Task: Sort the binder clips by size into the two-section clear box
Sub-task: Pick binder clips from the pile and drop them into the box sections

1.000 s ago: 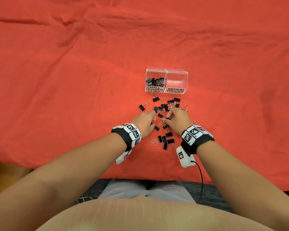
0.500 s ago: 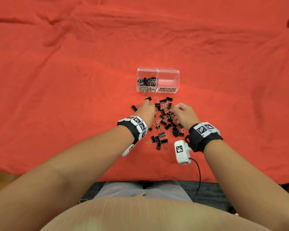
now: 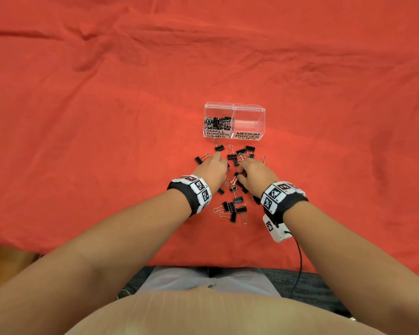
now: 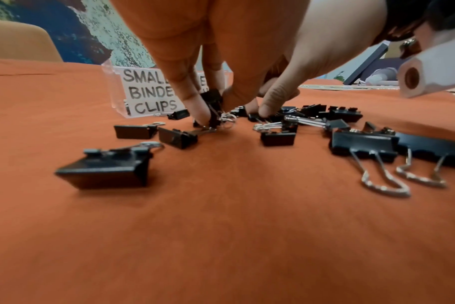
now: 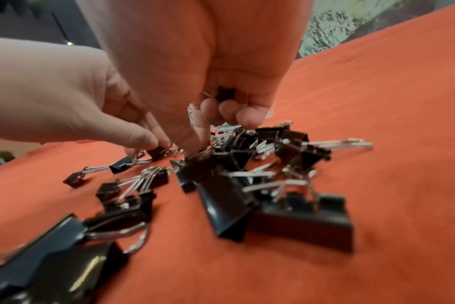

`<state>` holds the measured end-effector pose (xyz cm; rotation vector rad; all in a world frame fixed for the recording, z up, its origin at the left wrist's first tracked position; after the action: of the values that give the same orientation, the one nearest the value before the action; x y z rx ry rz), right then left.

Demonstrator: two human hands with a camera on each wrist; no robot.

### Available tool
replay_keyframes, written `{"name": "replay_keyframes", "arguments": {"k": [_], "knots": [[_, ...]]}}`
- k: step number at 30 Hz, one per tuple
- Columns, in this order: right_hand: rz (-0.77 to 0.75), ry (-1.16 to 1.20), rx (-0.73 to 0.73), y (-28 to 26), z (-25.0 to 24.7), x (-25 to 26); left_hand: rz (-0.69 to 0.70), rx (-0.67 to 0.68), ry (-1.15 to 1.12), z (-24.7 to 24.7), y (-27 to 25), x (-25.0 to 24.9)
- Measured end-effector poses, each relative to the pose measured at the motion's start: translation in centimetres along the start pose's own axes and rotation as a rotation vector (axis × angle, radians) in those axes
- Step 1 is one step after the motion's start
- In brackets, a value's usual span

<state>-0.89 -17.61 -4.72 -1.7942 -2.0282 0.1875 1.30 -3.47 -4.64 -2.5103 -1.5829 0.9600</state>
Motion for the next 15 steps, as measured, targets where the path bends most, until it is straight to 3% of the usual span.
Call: {"name": "replay_keyframes", "arguments": {"k": [4, 9, 12, 15], "knots": [[0.041, 0.069, 0.016, -0.3, 0.3, 0.6, -0.028, -0.044, -0.117, -1.1, 0.0, 0.7], [0.062, 0.019, -0.014, -1.0, 0.7, 0.8, -0.059, -0.244, -0.344, -5.4, 1.9, 0.5], [0.069, -0.004, -0.001, -1.2, 0.7, 1.1, -0.069, -0.316, -0.37, -8.3, 4.1, 0.1], [0.153, 0.127, 0.027, -1.1, 0.6, 1.1, -0.091, -0.326, -0.348, -10.2, 6.4, -0.1]]}}
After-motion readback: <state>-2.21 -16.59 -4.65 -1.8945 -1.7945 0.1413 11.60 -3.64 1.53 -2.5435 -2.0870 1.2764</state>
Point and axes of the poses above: each hand's wrist, its own y-axis towards the middle knuckle, its own z-axis out of the palm, x = y × z, the point moved 2 cm from there along y, towards the middle knuckle, and after that the axes turned 12 degrees about -y, right-handed, at the moved point
